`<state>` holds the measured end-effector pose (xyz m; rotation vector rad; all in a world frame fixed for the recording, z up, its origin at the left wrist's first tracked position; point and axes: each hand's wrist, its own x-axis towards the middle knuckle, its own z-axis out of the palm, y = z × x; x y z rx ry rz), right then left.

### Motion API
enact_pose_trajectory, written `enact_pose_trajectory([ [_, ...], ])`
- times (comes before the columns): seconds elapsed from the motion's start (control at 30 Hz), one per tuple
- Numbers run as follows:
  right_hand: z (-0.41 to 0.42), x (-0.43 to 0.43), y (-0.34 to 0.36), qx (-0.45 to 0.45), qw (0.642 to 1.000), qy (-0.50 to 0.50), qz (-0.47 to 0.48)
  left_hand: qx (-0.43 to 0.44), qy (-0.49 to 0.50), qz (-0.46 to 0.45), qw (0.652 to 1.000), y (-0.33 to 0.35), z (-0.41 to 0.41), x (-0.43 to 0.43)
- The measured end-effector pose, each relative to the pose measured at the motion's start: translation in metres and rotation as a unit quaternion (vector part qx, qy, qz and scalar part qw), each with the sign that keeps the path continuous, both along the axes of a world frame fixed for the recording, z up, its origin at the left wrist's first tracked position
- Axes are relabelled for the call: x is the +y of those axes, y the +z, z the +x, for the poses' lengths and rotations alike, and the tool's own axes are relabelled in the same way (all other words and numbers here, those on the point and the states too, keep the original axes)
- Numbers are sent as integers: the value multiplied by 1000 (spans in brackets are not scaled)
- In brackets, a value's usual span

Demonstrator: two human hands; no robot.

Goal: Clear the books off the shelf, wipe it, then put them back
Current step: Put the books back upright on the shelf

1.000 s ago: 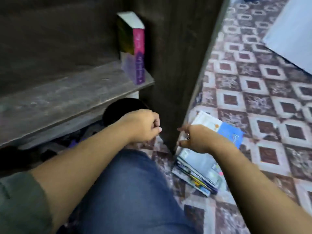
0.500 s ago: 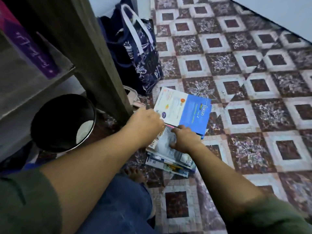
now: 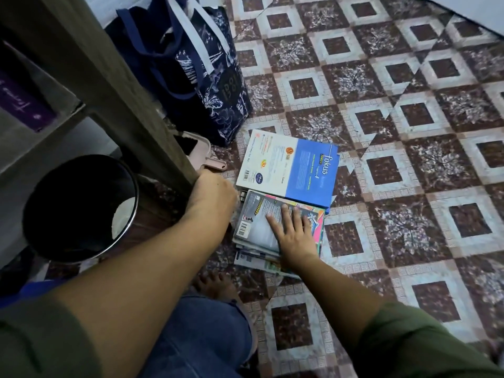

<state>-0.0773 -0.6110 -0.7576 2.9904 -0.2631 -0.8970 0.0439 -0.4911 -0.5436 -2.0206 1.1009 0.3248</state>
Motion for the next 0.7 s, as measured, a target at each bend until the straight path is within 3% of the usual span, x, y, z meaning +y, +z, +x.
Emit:
enact_pose_trajectory([
  [0.1, 5, -5, 7, -11, 999, 13, 29, -3, 3, 8, 1000, -4, 3, -2],
  [0.3, 67, -54, 26, -142, 984, -39, 102, 9, 21, 33, 999, -9, 12, -13],
  [0.53, 111, -106, 8, -18, 998, -25, 63, 36, 76, 42, 996, -19, 21, -17],
  [0.7, 122, -107, 7, 12, 999, 22, 34, 47, 101, 41, 993, -25, 25, -18],
])
